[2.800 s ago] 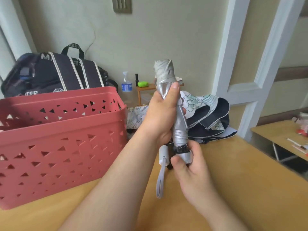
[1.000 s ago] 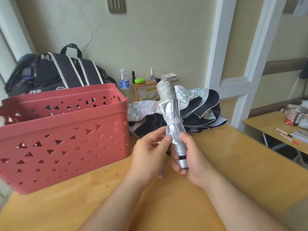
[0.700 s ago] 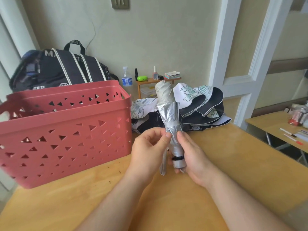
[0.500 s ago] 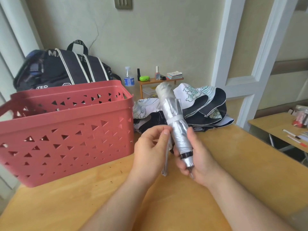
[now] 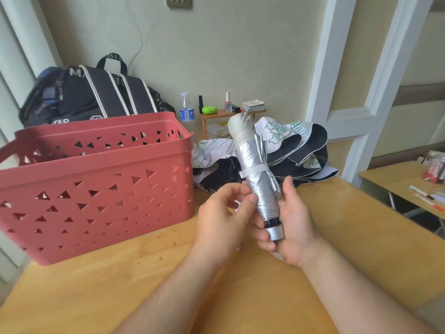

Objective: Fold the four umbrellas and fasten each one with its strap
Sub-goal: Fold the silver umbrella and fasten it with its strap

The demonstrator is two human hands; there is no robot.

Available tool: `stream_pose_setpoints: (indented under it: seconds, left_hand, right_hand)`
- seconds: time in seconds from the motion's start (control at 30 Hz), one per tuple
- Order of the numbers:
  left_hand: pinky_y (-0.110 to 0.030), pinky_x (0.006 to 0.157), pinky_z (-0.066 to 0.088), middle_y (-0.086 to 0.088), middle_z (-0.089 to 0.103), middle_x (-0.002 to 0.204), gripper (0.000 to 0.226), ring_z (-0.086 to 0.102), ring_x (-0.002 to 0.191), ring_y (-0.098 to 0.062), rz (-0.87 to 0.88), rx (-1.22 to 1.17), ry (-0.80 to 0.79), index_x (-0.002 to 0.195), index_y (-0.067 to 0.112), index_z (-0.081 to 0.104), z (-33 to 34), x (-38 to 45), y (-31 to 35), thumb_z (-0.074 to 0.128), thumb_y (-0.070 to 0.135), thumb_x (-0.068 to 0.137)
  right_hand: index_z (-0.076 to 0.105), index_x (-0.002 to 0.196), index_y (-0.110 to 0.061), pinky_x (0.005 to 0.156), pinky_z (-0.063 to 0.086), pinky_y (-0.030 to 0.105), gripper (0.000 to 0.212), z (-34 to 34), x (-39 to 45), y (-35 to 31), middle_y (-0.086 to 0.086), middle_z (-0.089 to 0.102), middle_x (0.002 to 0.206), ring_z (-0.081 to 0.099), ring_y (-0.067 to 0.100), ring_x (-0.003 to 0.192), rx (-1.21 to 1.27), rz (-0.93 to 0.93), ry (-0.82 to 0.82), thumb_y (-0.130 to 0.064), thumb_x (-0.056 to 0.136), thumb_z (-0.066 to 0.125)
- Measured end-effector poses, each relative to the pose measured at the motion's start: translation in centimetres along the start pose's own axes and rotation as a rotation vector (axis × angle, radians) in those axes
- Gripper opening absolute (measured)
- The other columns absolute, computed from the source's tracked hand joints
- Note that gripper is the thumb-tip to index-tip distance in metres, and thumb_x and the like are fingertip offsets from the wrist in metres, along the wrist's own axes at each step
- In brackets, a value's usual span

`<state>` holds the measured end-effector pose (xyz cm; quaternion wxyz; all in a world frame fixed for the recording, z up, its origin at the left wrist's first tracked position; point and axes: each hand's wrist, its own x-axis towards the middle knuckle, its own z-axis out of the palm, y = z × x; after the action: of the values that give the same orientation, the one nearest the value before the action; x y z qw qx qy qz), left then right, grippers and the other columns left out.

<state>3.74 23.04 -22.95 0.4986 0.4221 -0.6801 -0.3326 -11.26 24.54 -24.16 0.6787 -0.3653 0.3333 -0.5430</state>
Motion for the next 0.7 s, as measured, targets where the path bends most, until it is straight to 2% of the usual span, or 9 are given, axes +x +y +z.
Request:
stream_pose_setpoints:
  seconds: [0.1,0.17,0.3,0.33,0.4,0.5,0.57,0.63,0.7]
  left_hand:
    - [-0.019,0.058,0.051,0.008,0.074,0.078,0.012,0.066,0.071,-0.011,-0.005,-0.037,-0.072,0.092,0.028,0.07,-0.1,-0.2,0.5,0.071,0.039,0.097]
    - [-0.03,0.064,0.053,0.007,0.074,0.073,0.015,0.067,0.067,-0.012,-0.006,-0.035,-0.116,0.089,0.026,0.067,0.0,-0.3,0.5,0.07,0.038,0.098]
    - [-0.028,0.07,0.049,0.013,0.069,0.084,0.012,0.065,0.08,-0.007,0.086,0.091,-0.014,0.086,0.03,0.065,0.2,-0.2,-0.2,0.071,0.034,0.096]
    - [-0.026,0.071,0.048,0.013,0.069,0.088,0.009,0.065,0.083,-0.009,0.104,0.097,0.005,0.088,0.032,0.067,0.2,-0.1,-0.3,0.071,0.033,0.096]
    - [-0.03,0.075,0.052,0.012,0.07,0.093,0.007,0.066,0.086,-0.011,0.109,0.055,0.011,0.094,0.033,0.069,0.3,-0.2,-0.2,0.067,0.039,0.098]
    - [-0.042,0.077,0.058,0.009,0.074,0.094,0.02,0.071,0.082,-0.018,0.067,-0.02,-0.016,0.099,0.034,0.071,0.4,-0.2,0.0,0.061,0.051,0.097]
    - [-0.041,0.076,0.058,0.01,0.074,0.09,0.016,0.071,0.079,-0.017,0.058,-0.005,-0.015,0.097,0.034,0.072,0.4,-0.2,0.1,0.065,0.047,0.097]
    - [-0.037,0.076,0.057,0.012,0.074,0.085,0.01,0.071,0.078,-0.013,0.054,0.025,0.001,0.094,0.032,0.074,0.4,-0.2,0.2,0.068,0.041,0.098]
    - [-0.03,0.07,0.056,0.008,0.074,0.08,0.011,0.071,0.069,-0.01,0.034,0.013,-0.007,0.091,0.029,0.073,0.4,-0.4,0.4,0.068,0.034,0.099]
  right_hand:
    - [0.068,0.136,-0.025,0.037,0.031,0.019,0.086,-0.1,0.1,0.0,0.017,0.048,0.093,0.041,0.018,0.043,0.041,-0.002,-0.017,-0.083,0.093,0.022]
    - [0.073,0.126,-0.028,0.038,0.031,0.02,0.077,-0.2,0.2,0.1,0.019,0.047,0.098,0.042,0.019,0.043,0.056,0.002,-0.017,-0.08,0.094,0.026]
    - [0.08,0.106,-0.025,0.051,0.029,0.029,0.056,0.2,0.3,0.1,0.019,0.06,0.118,0.048,0.021,0.057,0.004,-0.045,-0.012,-0.064,0.092,0.042]
    - [0.081,0.105,-0.025,0.055,0.027,0.031,0.053,0.3,0.3,0.2,0.015,0.068,0.118,0.05,0.021,0.061,0.0,-0.062,-0.018,-0.059,0.09,0.043]
    - [0.079,0.106,-0.024,0.059,0.027,0.034,0.049,0.4,0.3,0.2,0.01,0.073,0.105,0.05,0.022,0.064,-0.004,-0.098,-0.014,-0.054,0.089,0.044]
    - [0.074,0.108,-0.023,0.056,0.031,0.034,0.046,0.1,0.7,0.6,0.014,0.061,0.095,0.048,0.023,0.063,-0.055,-0.167,0.03,-0.056,0.092,0.047]
    - [0.07,0.118,-0.016,0.055,0.031,0.034,0.062,-0.1,0.9,0.8,0.019,0.055,0.101,0.048,0.022,0.063,-0.109,-0.2,0.04,-0.068,0.087,0.056]
    - [0.062,0.127,-0.008,0.053,0.032,0.033,0.089,-0.2,1.1,1.1,0.017,0.056,0.096,0.05,0.021,0.062,-0.166,-0.237,0.065,-0.079,0.075,0.067]
    - [0.063,0.121,-0.011,0.05,0.032,0.032,0.084,-0.2,1.2,1.3,0.01,0.059,0.083,0.05,0.02,0.059,-0.202,-0.274,0.095,-0.08,0.072,0.069]
